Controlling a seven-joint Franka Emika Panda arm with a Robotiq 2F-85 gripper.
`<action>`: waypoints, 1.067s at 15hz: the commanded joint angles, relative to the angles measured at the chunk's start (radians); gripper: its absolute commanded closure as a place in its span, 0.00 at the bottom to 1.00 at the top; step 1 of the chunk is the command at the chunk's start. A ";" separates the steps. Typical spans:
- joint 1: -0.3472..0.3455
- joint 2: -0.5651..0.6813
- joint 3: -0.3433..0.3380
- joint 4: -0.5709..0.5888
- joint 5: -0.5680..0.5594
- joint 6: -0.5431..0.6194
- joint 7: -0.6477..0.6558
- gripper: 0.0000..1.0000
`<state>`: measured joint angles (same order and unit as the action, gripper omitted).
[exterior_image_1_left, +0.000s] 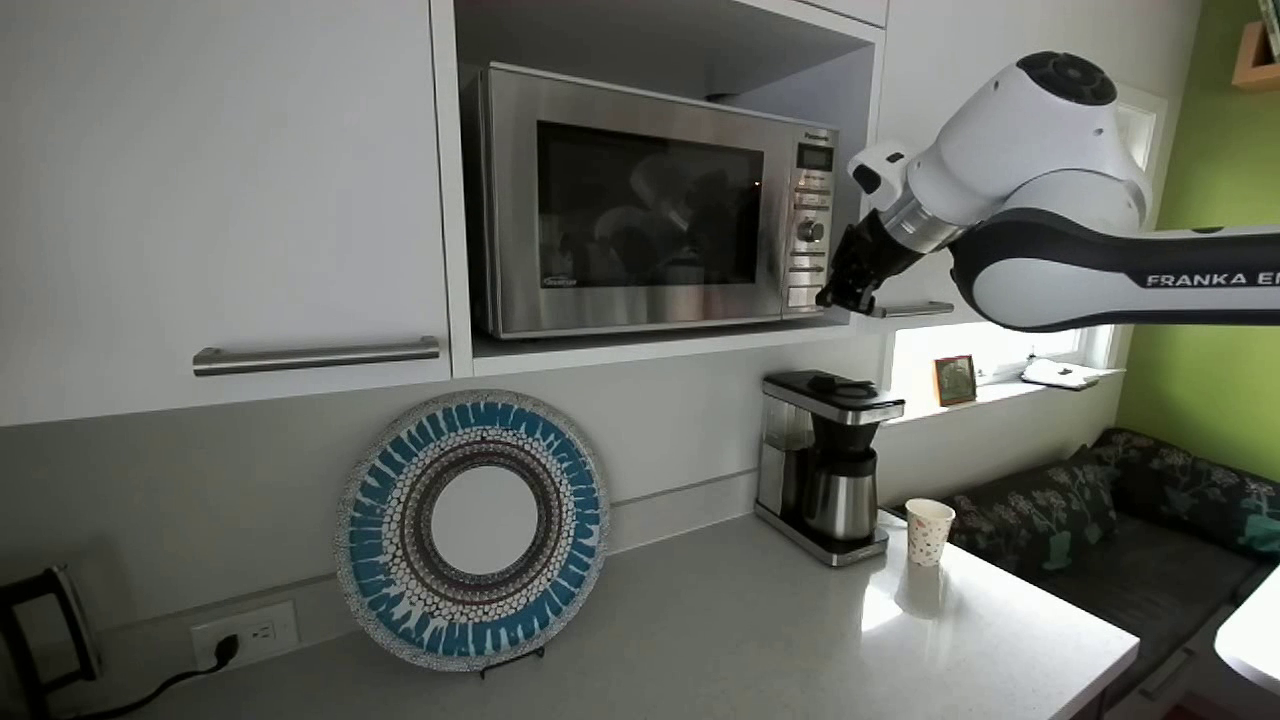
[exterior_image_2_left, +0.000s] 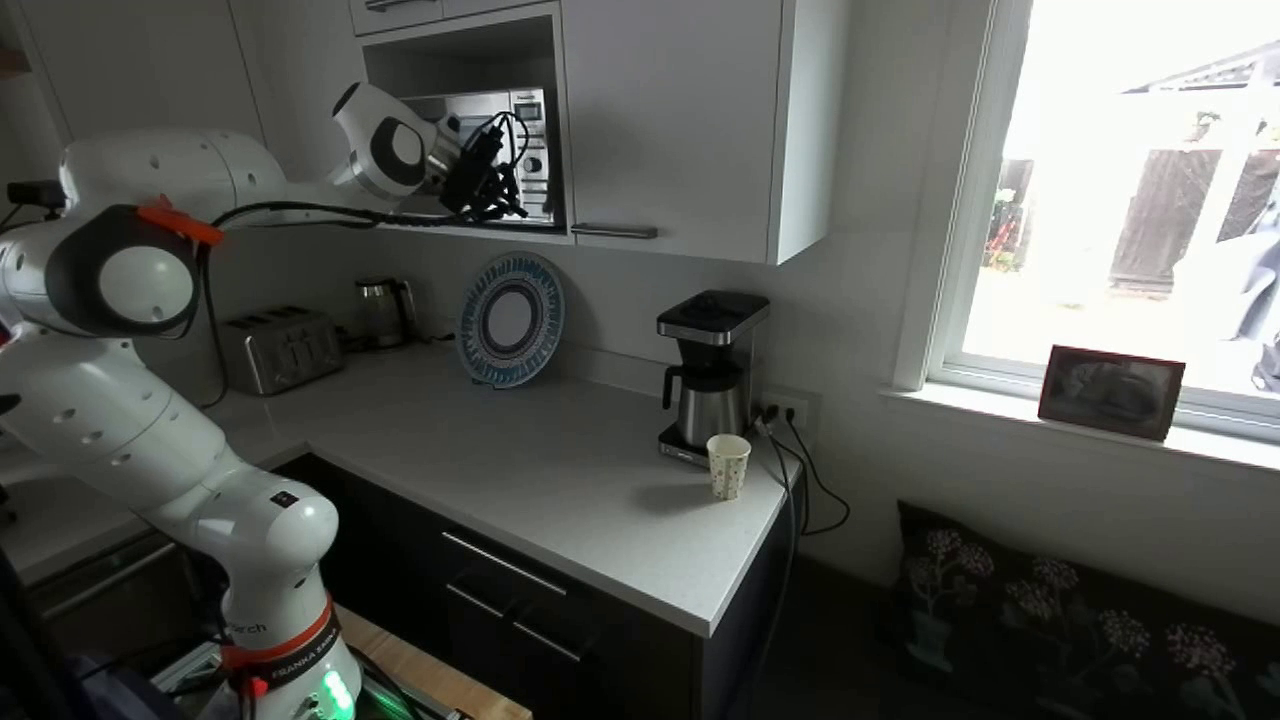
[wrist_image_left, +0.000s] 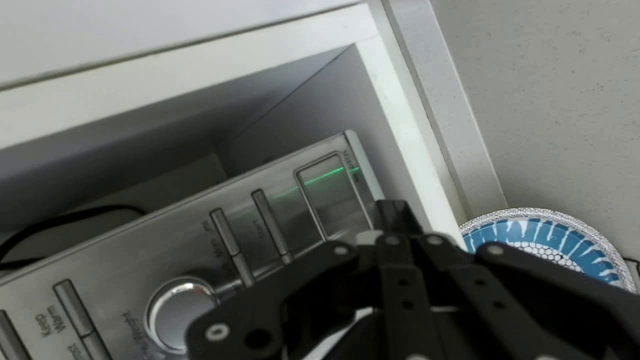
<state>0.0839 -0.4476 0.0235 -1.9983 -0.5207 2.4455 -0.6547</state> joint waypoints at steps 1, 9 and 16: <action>-0.003 -0.059 -0.006 -0.111 -0.024 0.094 -0.044 1.00; -0.093 -0.060 0.005 -0.198 -0.175 0.354 0.017 1.00; -0.104 -0.041 -0.004 -0.175 -0.216 0.357 0.051 0.99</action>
<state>-0.0392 -0.4899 0.0347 -2.1768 -0.7232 2.8095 -0.6109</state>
